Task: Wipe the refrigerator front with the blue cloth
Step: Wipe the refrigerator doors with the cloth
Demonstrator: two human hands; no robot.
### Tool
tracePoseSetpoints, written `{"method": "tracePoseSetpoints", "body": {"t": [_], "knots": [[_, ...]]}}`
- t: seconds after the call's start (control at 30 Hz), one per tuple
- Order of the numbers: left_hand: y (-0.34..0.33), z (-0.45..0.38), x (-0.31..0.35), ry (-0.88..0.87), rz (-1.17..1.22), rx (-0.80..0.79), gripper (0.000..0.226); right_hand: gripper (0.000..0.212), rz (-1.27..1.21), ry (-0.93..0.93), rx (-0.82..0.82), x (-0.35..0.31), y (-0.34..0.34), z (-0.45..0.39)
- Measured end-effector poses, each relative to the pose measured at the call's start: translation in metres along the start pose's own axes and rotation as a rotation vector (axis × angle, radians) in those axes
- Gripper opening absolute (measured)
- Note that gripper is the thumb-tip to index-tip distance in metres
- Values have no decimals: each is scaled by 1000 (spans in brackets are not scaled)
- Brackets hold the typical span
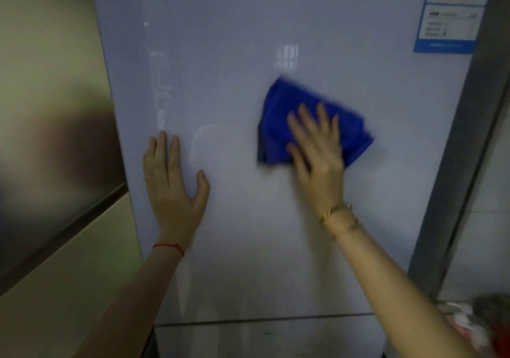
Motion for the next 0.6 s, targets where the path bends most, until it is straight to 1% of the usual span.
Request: {"method": "tracePoseSetpoints", "body": {"t": [0.07,0.1,0.13,0.17,0.2,0.27,0.3,0.33,0.37,0.4,0.5,0.53,0.57,0.6], "knots": [[-1,0,-1,1,-5,-9,63,40,-6,118,-149,-25,-9,50],[-1,0,0,-1,-5,-11,63,40,1,138,-184,-26,-6,67],[-1,0,0,-4,-5,-7,62,40,2,128,-180,-18,0,70],[0,-1,1,-7,-8,0,62,39,1,83,-137,-4,7,59],[0,-1,1,-9,-12,5,61,37,3,-7,-57,14,15,40],[0,-1,1,-16,-20,11,61,37,-3,-226,163,50,31,-13],[0,-1,1,-16,-24,13,61,38,2,-293,236,57,34,-38],[0,-1,1,-14,-27,13,61,38,11,-301,253,53,29,-56],[0,-1,0,-11,-27,10,61,39,16,-249,226,38,19,-64],[0,-1,0,-10,-22,6,62,38,7,-163,158,16,5,-60],[-1,-2,-1,-13,-14,-4,63,40,-31,131,-134,-48,-29,7],[-1,-1,-1,-13,-12,-7,63,41,-27,178,-196,-53,-29,27],[-1,-1,-1,-10,-10,-9,64,42,-19,195,-214,-45,-24,35],[-1,-1,-1,-9,-9,-6,64,43,-12,172,-188,-30,-17,29]]}}
Point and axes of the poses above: each hand's wrist, its own z-axis away from the middle knuckle, its own y-axis out of the back of the hand, x = y × z, the point moved 9 cm from there along -z, towards the middle knuckle, and after that the axes turned 9 degrees about y, right-handed, at the moved point
